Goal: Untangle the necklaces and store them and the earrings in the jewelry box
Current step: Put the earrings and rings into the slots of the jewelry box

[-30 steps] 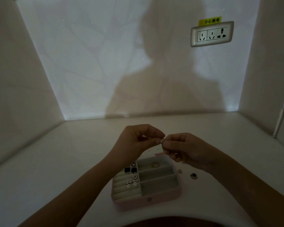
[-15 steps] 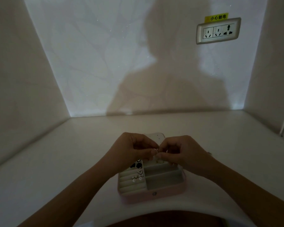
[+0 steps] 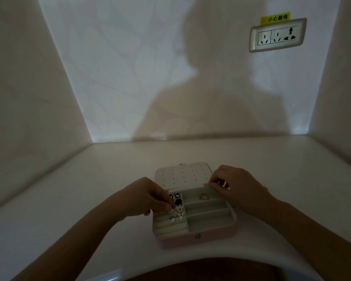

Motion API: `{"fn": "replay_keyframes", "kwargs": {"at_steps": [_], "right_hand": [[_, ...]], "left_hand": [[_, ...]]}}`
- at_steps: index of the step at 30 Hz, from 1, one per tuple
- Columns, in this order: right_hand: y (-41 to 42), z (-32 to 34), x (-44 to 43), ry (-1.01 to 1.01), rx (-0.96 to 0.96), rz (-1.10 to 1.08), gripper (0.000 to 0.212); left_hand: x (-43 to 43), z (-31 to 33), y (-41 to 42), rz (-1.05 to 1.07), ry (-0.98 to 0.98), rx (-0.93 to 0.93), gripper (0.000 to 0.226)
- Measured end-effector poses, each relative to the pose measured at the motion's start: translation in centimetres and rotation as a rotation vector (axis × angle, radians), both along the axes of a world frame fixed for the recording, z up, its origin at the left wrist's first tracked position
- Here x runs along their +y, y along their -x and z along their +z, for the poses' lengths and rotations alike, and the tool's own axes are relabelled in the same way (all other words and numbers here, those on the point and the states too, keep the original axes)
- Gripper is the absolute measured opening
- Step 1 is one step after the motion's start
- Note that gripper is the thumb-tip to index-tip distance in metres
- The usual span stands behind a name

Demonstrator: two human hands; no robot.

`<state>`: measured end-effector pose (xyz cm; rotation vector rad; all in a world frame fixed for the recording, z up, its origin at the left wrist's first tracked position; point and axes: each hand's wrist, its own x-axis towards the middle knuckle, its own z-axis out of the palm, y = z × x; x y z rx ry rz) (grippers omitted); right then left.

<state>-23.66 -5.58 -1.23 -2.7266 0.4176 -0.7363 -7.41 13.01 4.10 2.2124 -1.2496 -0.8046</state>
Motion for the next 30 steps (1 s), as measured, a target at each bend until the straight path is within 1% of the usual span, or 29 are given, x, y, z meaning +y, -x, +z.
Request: {"fn": "replay_keyframes", "kwargs": {"at_steps": [9, 13, 20, 24, 30], "right_hand": [[-0.1, 0.0, 0.0, 0.001, 0.052, 0.003, 0.009], [0.0, 0.0, 0.0, -0.003, 0.066, -0.004, 0.009], [0.0, -0.1, 0.0, 0.020, 0.073, 0.004, 0.007], [0.0, -0.2, -0.1, 0.012, 0.079, 0.003, 0.007], [0.0, -0.2, -0.1, 0.007, 0.074, 0.003, 0.008]], "left_hand": [[-1.2, -0.4, -0.3, -0.039, -0.050, -0.063, 0.010], [-1.2, -0.3, -0.7, -0.067, -0.070, -0.035, 0.007], [-1.7, -0.2, -0.8, -0.079, -0.100, -0.096, 0.012], [-1.7, 0.3, -0.9, -0.122, -0.127, -0.068, 0.009], [-1.8, 0.4, -1.0, -0.145, -0.157, -0.056, 0.014]]}}
